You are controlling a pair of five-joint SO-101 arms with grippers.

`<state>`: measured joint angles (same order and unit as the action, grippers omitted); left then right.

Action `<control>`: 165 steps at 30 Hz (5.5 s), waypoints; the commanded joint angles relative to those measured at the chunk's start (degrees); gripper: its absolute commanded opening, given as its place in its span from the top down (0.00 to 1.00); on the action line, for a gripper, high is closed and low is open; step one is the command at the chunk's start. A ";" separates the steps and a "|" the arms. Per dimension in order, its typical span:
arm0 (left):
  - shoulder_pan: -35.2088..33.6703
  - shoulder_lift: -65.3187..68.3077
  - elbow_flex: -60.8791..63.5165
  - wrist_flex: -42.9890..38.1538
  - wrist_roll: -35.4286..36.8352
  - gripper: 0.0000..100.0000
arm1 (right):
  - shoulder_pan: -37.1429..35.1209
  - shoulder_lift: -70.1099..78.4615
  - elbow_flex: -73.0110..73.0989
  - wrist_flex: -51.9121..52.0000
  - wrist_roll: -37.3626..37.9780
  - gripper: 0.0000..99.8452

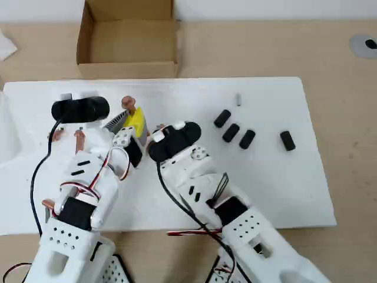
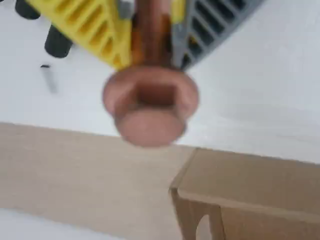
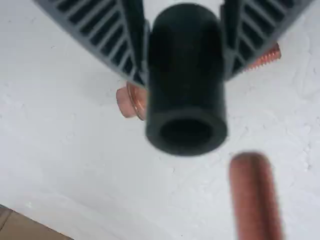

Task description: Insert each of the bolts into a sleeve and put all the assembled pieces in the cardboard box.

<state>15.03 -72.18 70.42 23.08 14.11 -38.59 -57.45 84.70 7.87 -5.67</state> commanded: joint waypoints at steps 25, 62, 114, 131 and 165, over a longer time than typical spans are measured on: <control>2.02 -1.01 -2.90 0.00 2.20 1.00 | -4.09 -1.36 -0.13 -1.67 -3.34 0.99; 5.80 -1.10 -1.23 10.55 1.05 0.90 | -2.24 -1.71 -1.98 -1.32 -3.34 0.99; -15.38 21.85 -13.27 26.64 -11.69 0.86 | 15.78 100.26 -125.85 18.11 9.05 0.99; -10.20 22.81 -13.01 25.58 -11.34 0.86 | 15.69 134.81 -167.43 23.82 24.09 0.81; -21.19 56.22 -43.78 35.87 -8.97 0.81 | 17.45 115.47 -180.26 78.51 11.52 0.77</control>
<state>-10.29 -19.08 35.25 55.60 12.35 -23.03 63.43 -92.79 83.91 5.93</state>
